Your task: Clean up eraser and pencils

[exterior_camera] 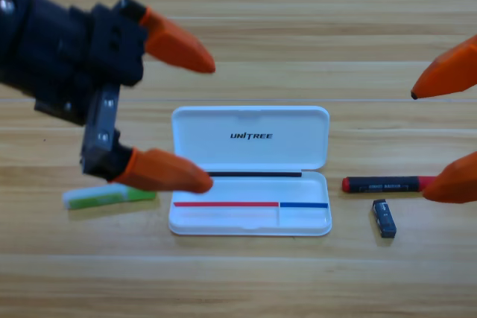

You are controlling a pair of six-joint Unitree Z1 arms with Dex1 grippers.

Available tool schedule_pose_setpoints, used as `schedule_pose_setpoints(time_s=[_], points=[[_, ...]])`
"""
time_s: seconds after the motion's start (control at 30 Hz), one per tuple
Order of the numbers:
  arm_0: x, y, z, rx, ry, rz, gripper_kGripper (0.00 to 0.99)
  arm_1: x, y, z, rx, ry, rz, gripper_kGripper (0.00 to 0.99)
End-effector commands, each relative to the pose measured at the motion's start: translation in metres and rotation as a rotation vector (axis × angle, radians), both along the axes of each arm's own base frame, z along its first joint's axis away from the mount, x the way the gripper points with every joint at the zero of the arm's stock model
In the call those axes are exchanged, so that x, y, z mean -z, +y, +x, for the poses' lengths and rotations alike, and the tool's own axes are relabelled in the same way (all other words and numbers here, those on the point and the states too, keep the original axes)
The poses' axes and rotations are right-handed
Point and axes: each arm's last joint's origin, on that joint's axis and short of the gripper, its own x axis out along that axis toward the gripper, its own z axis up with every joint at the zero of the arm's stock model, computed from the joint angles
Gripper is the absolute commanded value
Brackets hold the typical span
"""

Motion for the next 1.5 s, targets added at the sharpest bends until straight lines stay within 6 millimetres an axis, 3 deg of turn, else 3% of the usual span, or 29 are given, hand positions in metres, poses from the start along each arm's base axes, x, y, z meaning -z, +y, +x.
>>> schedule_pose_setpoints(time_s=[0.03,0.37,0.53,0.67,0.87,0.93,1.03,1.23,1.37,1.5], points=[[0.009,-0.007,0.0,-0.019,0.019,0.055,0.969,0.021,0.013,0.005,-0.011,0.04,-0.06,0.988],[0.007,0.001,0.0,-0.082,-0.011,0.066,0.971,0.019,0.004,-0.002,0.007,0.042,-0.044,0.988],[-0.005,0.005,0.008,-0.184,-0.108,0.102,0.971,0.015,-0.005,0.001,0.126,0.033,-0.045,0.988],[-0.012,0.002,0.032,-0.274,-0.21,0.214,0.971,0.016,-0.016,0.018,0.305,0.012,-0.075,0.988],[-0.007,0.014,0.1,-0.366,-0.242,0.414,0.969,0.03,-0.028,0.041,0.64,0.046,-0.151,0.988],[0.002,0.02,0.126,-0.378,-0.206,0.486,0.965,0.04,-0.024,0.053,0.765,0.054,-0.201,0.988],[0.023,0.032,0.16,-0.39,-0.141,0.57,0.96,0.062,-0.013,0.068,0.804,0.118,-0.302,0.988],[0.077,0.052,0.206,-0.383,0.031,0.704,0.959,0.111,0.018,0.096,0.907,0.349,-0.422,0.99],[0.113,0.062,0.223,-0.337,0.179,0.763,0.957,0.132,0.041,0.11,0.993,0.424,-0.448,0.99],[0.141,0.064,0.225,-0.304,0.269,0.799,0.957,0.155,0.06,0.128,1.109,0.497,-0.466,0.99]])
